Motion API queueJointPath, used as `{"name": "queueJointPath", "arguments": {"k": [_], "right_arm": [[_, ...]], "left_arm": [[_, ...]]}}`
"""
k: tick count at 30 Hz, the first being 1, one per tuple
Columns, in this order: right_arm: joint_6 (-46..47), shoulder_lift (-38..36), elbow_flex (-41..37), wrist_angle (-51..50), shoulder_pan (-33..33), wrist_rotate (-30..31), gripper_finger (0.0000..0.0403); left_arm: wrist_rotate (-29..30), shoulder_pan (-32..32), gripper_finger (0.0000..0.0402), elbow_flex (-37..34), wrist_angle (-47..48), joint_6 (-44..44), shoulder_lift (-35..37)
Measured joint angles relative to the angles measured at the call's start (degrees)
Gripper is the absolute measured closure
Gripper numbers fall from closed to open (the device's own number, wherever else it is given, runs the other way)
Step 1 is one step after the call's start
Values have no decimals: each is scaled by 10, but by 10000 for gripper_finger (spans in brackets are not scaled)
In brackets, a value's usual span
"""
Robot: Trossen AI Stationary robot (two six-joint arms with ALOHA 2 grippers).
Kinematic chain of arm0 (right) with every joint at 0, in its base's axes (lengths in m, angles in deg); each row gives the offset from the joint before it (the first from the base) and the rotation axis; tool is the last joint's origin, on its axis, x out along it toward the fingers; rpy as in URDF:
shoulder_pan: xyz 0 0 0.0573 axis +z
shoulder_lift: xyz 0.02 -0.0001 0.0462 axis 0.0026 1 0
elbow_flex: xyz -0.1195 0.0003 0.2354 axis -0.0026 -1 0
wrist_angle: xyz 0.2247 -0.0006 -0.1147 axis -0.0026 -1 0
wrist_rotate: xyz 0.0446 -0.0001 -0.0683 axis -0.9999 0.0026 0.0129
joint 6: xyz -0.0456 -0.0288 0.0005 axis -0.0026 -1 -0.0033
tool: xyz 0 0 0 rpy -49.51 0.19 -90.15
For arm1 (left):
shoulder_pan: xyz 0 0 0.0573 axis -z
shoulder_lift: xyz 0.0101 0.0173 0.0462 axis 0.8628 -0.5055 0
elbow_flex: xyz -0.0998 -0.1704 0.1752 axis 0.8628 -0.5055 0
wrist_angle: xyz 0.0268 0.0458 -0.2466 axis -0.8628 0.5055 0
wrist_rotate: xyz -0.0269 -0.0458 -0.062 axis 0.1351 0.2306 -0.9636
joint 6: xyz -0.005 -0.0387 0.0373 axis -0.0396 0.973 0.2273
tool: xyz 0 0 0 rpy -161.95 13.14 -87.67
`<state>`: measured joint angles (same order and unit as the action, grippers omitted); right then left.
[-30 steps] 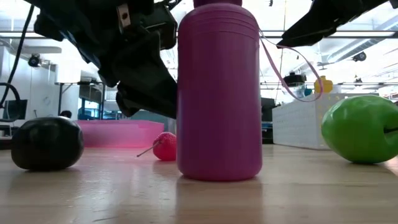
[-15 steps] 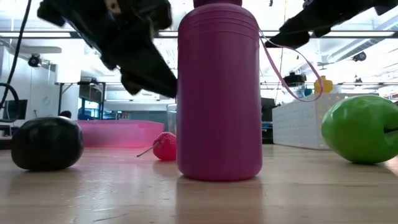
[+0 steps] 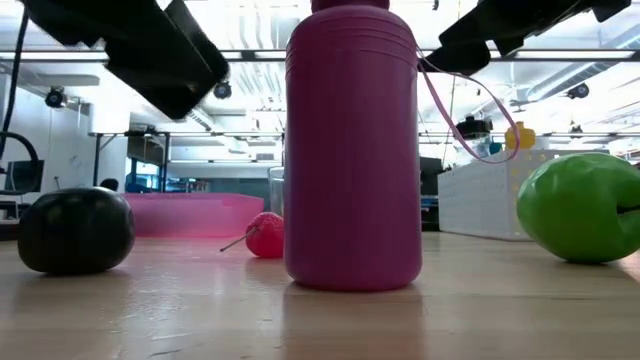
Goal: Pick & Place Food Item
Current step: Put the purple water bottle into the white bin
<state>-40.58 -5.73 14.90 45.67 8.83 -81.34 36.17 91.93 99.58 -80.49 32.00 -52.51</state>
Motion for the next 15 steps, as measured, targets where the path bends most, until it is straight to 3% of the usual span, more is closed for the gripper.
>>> {"name": "queueJointPath", "arguments": {"k": [6, 15], "right_arm": [[7, 0, 0, 0, 2, 0, 37], [5, -2, -1, 2, 2, 0, 37]], "left_arm": [[-17, -14, 280, 0, -88, -21, -64], [-8, -40, 281, 2, -163, -98, -94]]}}
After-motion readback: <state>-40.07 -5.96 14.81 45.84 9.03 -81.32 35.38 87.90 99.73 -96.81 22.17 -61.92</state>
